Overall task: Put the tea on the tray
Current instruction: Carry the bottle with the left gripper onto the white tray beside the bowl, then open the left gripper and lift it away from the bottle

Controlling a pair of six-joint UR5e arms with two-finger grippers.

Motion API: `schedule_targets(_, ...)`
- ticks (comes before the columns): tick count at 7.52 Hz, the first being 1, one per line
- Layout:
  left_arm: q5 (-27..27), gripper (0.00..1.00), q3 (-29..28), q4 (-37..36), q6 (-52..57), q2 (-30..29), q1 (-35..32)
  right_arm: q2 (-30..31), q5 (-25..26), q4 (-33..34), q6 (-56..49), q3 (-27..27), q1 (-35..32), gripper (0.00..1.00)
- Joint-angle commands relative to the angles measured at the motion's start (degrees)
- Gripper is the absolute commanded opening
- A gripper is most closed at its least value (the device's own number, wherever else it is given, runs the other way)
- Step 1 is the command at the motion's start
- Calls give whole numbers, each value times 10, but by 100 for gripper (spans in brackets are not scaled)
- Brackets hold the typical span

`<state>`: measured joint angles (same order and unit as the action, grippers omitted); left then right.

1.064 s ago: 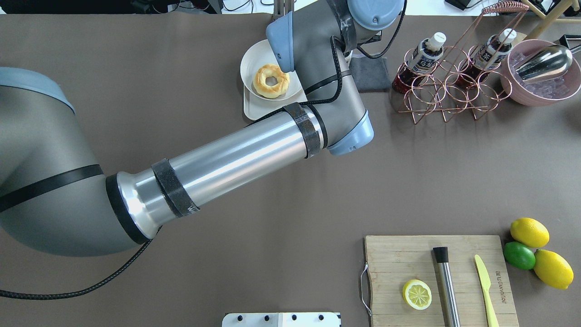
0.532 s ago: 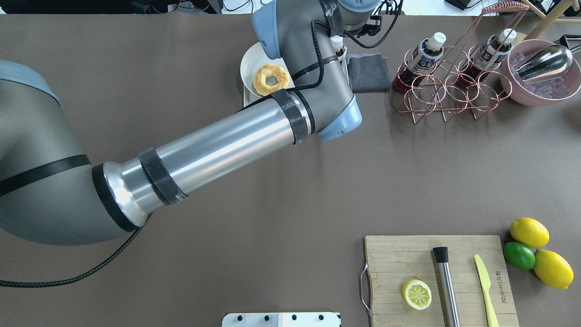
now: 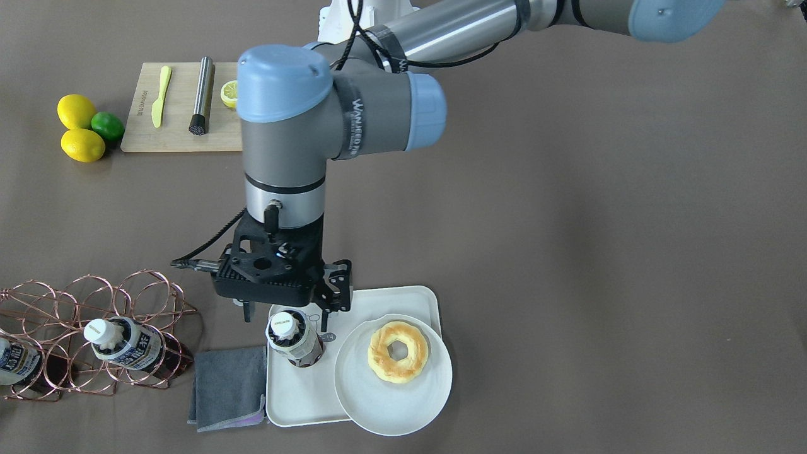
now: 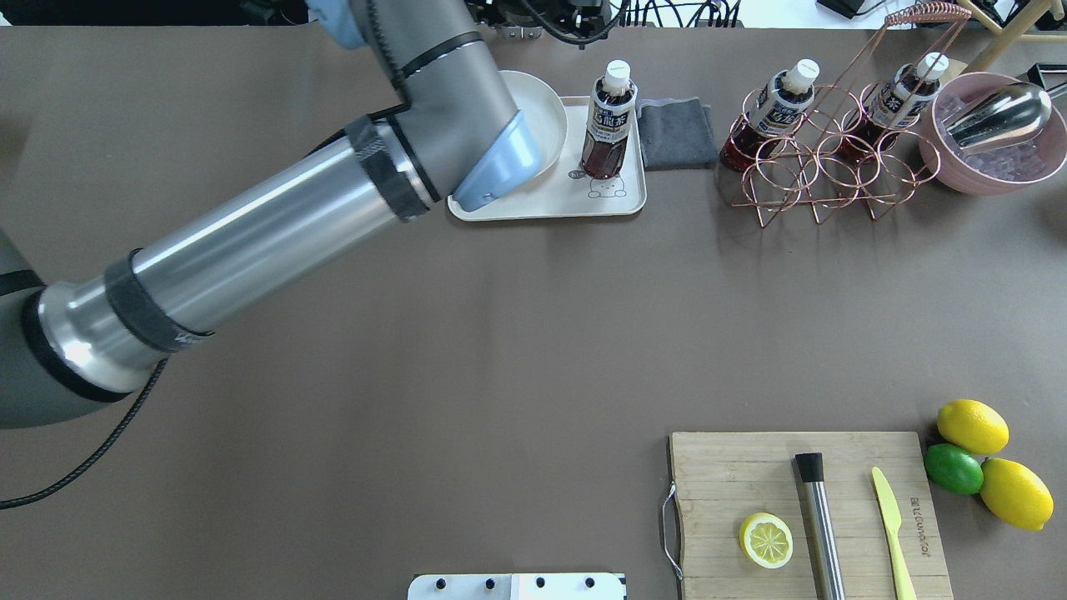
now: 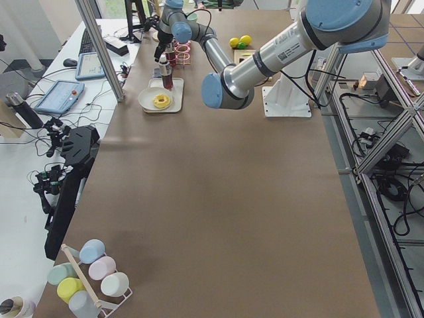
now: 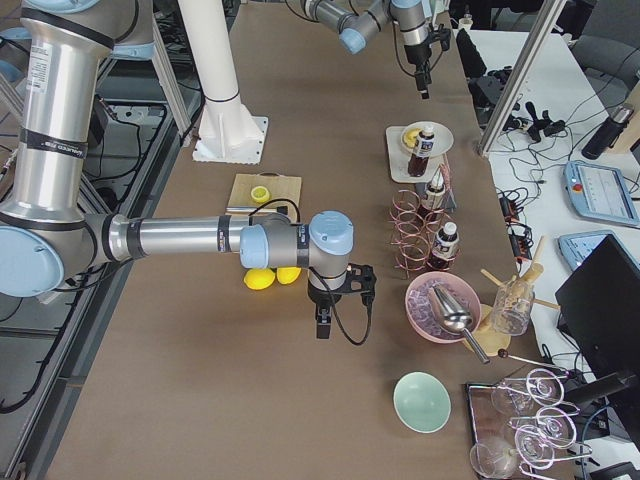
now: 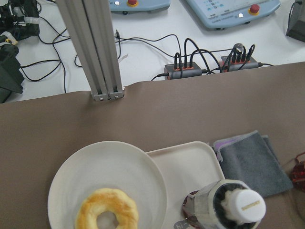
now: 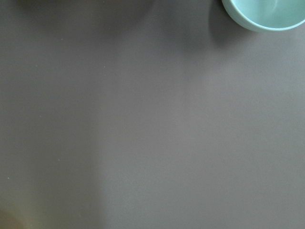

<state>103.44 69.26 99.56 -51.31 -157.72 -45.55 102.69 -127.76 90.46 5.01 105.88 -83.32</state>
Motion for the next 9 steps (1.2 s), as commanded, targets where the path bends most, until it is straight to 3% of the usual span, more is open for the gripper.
schedule_targets(1,60,99,280,-93,136,251,-63,1,-4,-3,0,-12,-1,100)
schedule_targets(2,80,99,331,-124,229,327,-107,1,-6,-4,0,-19,-1,100)
schedule_targets(3,112,99,343,-127,330,392,-153,0,-1,-4,0,-28,-1,100)
schedule_targets(4,147,99,344,-124,452,453,-210,0,0,-5,0,-35,-1,100)
schedule_targets(6,165,99,334,-125,627,574,-305,0,1,-5,-1,-35,-1,100)
schedule_targets(8,241,99,282,-121,633,642,-359,0,-9,-4,1,-44,-2,100)
schedule_targets(9,243,99,263,-131,631,654,-376,-1,-8,-4,2,-45,-2,100)
